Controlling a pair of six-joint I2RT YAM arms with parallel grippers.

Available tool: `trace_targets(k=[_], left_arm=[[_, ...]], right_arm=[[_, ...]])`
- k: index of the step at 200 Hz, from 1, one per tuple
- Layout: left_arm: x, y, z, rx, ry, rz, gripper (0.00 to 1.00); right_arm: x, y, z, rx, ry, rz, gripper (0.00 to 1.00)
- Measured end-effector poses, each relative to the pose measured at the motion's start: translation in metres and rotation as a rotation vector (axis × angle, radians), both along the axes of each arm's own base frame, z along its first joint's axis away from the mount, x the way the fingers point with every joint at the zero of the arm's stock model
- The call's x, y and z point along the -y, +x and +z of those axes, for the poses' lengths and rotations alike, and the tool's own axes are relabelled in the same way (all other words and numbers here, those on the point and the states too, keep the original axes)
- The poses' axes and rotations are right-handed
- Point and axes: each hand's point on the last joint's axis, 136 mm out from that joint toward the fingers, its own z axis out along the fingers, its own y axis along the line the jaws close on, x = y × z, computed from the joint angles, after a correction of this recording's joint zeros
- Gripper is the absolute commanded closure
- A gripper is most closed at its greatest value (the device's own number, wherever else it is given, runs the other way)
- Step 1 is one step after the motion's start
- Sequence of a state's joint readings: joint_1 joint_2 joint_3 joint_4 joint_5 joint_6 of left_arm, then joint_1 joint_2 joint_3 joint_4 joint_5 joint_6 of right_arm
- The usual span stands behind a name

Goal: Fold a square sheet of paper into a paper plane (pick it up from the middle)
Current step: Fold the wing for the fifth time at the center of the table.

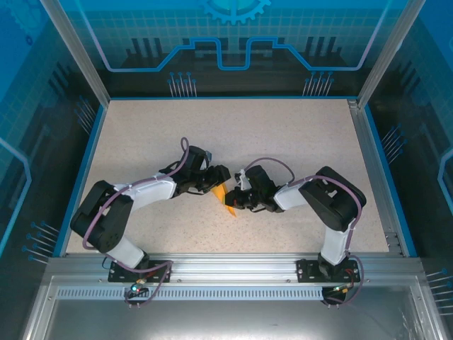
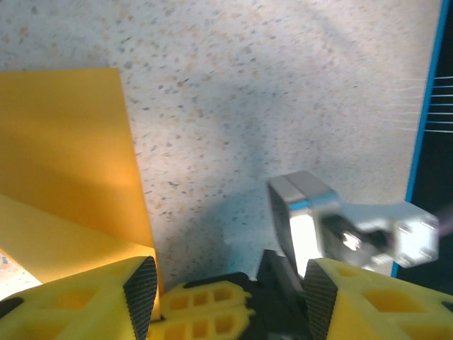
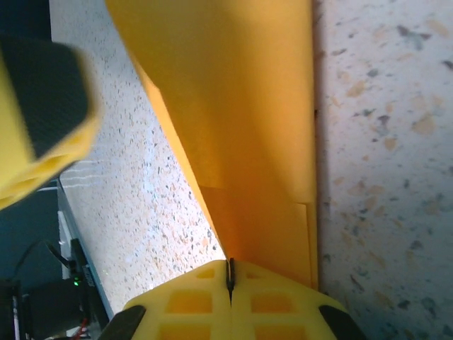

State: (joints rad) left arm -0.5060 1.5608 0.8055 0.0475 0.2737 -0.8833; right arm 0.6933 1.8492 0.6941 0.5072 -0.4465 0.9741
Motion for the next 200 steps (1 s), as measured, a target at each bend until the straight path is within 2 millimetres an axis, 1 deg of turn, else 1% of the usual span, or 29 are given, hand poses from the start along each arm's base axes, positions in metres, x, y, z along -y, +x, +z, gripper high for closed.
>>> trace_targets(k=[12, 24, 52, 89, 112, 133, 167, 200], left_arm=[[0.000, -0.001, 0.004, 0.010, -0.005, 0.000, 0.40], [0.000, -0.001, 0.003, 0.009, -0.005, 0.000, 0.40], [-0.001, -0.002, -0.004, -0.006, 0.004, 0.001, 0.40], [0.001, 0.001, -0.018, -0.023, 0.013, 0.001, 0.40], [0.002, 0.004, -0.023, -0.021, 0.012, 0.001, 0.40], [0.003, 0.008, -0.025, -0.014, 0.005, 0.006, 0.40], [0.004, 0.014, -0.023, 0.007, -0.007, 0.012, 0.40], [0.001, 0.015, -0.032, -0.011, 0.003, 0.019, 0.40]], right_arm=[[-0.001, 0.003, 0.001, -0.013, 0.020, -0.018, 0.97], [-0.001, 0.005, 0.001, -0.028, 0.038, -0.037, 0.97], [-0.004, 0.012, 0.004, -0.054, 0.087, -0.070, 0.97], [-0.007, 0.014, 0.008, -0.072, 0.101, -0.075, 0.97], [-0.008, 0.017, 0.011, -0.073, 0.111, -0.073, 0.97], [-0.008, 0.019, 0.010, -0.084, 0.109, -0.073, 0.97], [-0.007, 0.018, 0.007, -0.100, 0.100, -0.072, 0.97], [-0.005, 0.018, 0.003, -0.115, 0.092, -0.074, 0.98]])
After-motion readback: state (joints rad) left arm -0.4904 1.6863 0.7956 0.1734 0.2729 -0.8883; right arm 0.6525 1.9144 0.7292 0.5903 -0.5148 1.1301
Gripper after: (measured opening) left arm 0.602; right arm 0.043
